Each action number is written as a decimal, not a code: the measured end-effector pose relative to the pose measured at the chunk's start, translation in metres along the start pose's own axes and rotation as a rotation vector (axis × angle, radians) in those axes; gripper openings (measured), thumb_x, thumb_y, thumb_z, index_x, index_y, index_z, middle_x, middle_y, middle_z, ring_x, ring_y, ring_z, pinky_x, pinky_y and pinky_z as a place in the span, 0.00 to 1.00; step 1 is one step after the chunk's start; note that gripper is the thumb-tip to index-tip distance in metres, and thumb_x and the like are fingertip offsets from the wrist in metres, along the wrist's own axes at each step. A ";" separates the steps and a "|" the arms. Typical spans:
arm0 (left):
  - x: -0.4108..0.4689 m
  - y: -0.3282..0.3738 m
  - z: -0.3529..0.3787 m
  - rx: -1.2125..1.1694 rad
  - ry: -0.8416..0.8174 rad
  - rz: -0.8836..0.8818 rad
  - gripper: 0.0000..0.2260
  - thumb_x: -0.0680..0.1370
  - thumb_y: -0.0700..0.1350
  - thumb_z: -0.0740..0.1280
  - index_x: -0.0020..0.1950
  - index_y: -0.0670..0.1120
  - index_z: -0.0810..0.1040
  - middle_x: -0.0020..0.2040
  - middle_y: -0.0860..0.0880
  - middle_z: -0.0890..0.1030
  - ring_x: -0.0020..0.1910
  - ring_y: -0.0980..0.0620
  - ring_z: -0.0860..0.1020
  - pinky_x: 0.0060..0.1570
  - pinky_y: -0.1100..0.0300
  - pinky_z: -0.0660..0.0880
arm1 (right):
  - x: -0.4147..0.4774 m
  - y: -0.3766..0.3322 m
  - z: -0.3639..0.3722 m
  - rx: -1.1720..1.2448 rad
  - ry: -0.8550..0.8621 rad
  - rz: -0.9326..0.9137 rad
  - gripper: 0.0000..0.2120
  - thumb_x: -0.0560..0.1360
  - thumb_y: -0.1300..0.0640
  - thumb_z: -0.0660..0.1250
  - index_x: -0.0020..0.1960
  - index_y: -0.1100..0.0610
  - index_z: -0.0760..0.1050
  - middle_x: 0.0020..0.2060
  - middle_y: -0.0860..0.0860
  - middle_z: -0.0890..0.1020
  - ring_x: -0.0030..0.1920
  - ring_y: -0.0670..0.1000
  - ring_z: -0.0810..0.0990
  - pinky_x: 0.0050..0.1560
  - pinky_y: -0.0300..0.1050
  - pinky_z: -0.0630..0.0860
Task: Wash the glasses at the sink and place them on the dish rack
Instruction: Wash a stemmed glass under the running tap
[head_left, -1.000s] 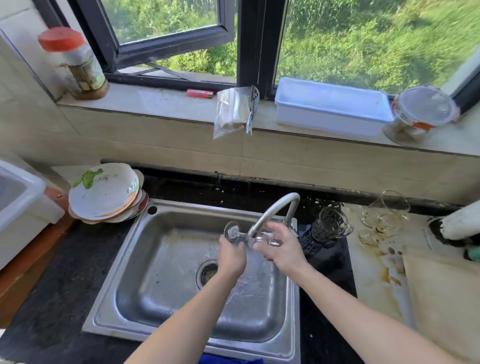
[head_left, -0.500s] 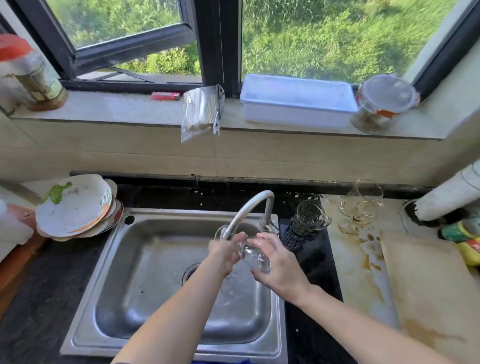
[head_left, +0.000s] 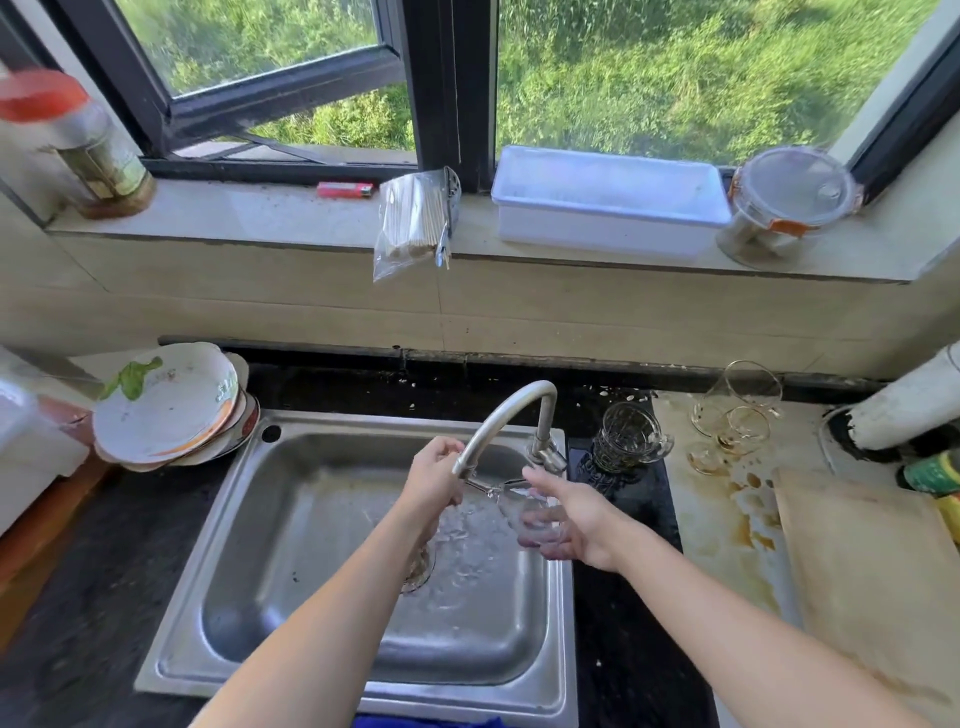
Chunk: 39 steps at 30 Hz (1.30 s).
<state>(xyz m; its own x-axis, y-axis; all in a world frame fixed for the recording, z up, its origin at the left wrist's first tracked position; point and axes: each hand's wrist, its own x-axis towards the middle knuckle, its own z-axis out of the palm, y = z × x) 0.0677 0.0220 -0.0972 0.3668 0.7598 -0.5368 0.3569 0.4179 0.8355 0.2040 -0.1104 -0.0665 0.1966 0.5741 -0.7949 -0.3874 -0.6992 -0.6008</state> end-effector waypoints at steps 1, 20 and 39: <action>0.000 0.001 -0.003 0.017 -0.013 -0.010 0.06 0.78 0.37 0.58 0.44 0.43 0.73 0.32 0.48 0.73 0.25 0.53 0.65 0.24 0.62 0.61 | 0.000 0.000 0.002 -0.012 0.002 -0.021 0.21 0.71 0.43 0.73 0.57 0.54 0.77 0.55 0.58 0.81 0.45 0.59 0.85 0.33 0.45 0.78; 0.007 -0.004 -0.011 0.012 0.061 -0.071 0.09 0.79 0.45 0.64 0.53 0.40 0.77 0.33 0.45 0.74 0.23 0.53 0.66 0.22 0.64 0.60 | -0.005 0.019 0.013 -0.358 0.109 -0.482 0.37 0.64 0.49 0.80 0.69 0.49 0.69 0.61 0.42 0.73 0.60 0.46 0.76 0.43 0.36 0.78; -0.003 -0.012 0.007 0.180 -0.015 -0.087 0.08 0.81 0.46 0.61 0.49 0.42 0.75 0.33 0.45 0.73 0.26 0.48 0.72 0.23 0.60 0.66 | -0.019 0.031 -0.006 -0.676 0.286 -0.638 0.33 0.63 0.47 0.79 0.65 0.41 0.70 0.58 0.39 0.74 0.52 0.42 0.77 0.56 0.39 0.74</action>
<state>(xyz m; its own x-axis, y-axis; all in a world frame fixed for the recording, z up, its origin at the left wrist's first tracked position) 0.0686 0.0109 -0.1058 0.3404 0.7168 -0.6086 0.5353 0.3844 0.7521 0.1940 -0.1452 -0.0705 0.4362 0.8674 -0.2394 0.4496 -0.4405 -0.7770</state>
